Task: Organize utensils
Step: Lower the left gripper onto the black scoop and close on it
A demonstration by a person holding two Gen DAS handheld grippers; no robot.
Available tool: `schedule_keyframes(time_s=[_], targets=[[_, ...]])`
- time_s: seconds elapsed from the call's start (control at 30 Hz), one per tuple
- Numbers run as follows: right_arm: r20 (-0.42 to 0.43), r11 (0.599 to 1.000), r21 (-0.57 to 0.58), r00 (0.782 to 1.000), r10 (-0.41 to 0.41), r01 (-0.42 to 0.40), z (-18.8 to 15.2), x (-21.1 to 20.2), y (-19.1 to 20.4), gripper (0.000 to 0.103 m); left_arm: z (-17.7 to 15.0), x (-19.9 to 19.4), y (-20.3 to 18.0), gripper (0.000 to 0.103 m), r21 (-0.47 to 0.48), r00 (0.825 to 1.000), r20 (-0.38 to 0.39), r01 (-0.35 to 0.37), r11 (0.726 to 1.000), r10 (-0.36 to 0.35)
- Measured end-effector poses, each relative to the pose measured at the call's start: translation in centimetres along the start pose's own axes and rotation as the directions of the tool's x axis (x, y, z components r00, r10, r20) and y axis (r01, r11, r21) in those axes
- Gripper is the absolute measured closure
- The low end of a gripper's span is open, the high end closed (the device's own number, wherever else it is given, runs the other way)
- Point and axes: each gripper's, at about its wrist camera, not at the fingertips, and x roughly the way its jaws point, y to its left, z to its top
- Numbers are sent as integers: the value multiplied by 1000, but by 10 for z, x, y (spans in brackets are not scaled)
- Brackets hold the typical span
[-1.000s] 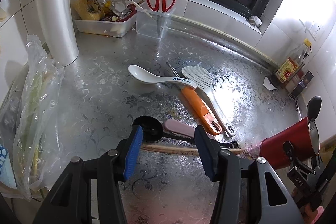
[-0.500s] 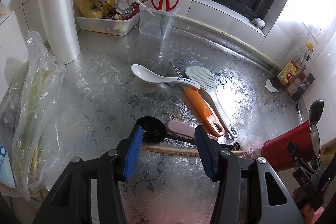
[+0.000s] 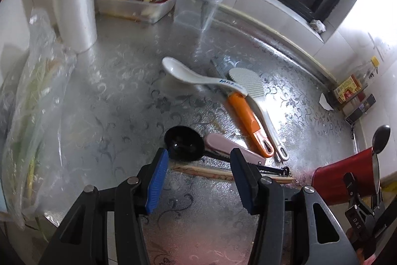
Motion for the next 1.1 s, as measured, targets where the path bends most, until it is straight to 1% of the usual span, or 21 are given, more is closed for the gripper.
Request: schedule_keyframes(time_s=[0.17,0.23,0.37,0.53,0.67,0.83,0.97,1.03,1.07,1.1], targets=[[0,1000,-5,1000,-6,6,0,0,1,7,-4,13,19,50,-92,999,-45,2,996,-7],[-3,1000,-7,1000,-5,5,0,0,1,7,-5,17,27,50,-137,998,-55,13,990,-21],[-11,1000,-5,1000,2,-2,0,1,0,7,-1,23,39,50,-186,997,-54,43,982,-54],[-19,1000,-6,1000,4,-4,-1,3,0,7,6,31,50,51,-240,997,-44,48,970,-60],[-31,1000,-1,1000,2,-2,-2,5,0,7,11,38,51,60,-240,997,-54,37,970,-51],[-31,1000,-6,1000,0,0,-1,5,1,7,16,49,48,61,-223,996,-74,38,974,-56],[-35,1000,-3,999,-1,1,-1,5,1,7,19,52,41,61,-190,998,-64,17,982,-30],[-41,1000,2,999,-3,3,-1,6,1,7,21,55,38,68,-179,998,-61,5,984,-16],[-42,1000,4,999,-4,4,-1,6,0,7,21,57,36,78,-178,998,-60,4,984,-15],[-43,1000,6,999,-4,4,-1,7,0,7,21,59,36,84,-182,998,-57,4,983,-15]])
